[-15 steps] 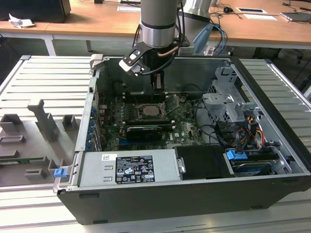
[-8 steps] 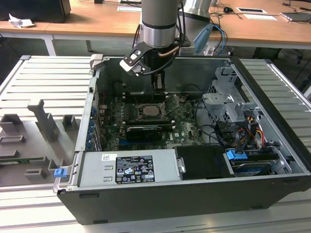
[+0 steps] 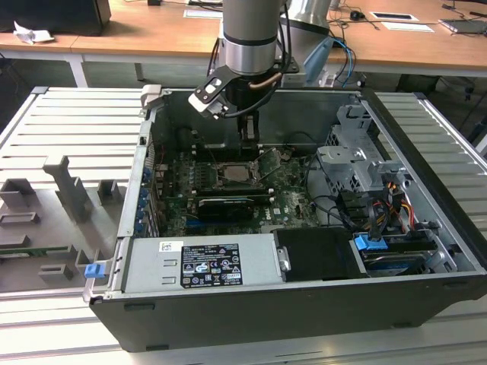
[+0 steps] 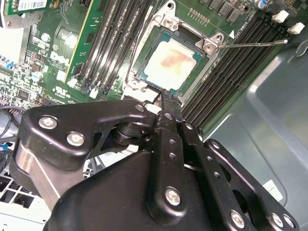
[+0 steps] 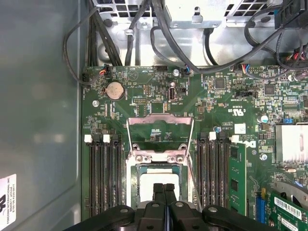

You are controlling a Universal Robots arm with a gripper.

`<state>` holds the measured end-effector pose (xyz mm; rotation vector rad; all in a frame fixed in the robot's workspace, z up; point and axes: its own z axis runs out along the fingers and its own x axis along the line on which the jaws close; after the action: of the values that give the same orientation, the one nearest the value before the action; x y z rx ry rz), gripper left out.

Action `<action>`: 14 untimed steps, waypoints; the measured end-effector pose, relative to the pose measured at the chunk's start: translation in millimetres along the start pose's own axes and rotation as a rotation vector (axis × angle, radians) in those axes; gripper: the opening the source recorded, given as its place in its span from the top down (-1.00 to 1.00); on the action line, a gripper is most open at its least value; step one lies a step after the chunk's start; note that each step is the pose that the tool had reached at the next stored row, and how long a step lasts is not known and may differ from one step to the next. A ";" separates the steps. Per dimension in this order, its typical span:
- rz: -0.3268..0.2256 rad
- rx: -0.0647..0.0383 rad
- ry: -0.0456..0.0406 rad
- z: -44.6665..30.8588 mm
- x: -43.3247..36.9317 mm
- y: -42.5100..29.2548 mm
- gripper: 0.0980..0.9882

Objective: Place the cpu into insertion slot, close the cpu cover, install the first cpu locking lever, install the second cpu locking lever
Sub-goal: 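Close the cpu cover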

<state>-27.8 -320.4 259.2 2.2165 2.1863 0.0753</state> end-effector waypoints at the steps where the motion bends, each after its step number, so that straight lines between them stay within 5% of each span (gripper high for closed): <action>1: 0.000 0.000 0.0000 0.0 0.0 0.1 0.98; 14: 0.000 0.000 0.0000 0.4 0.1 7.9 0.98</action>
<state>-19.8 -320.4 259.2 2.2165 2.1863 0.0753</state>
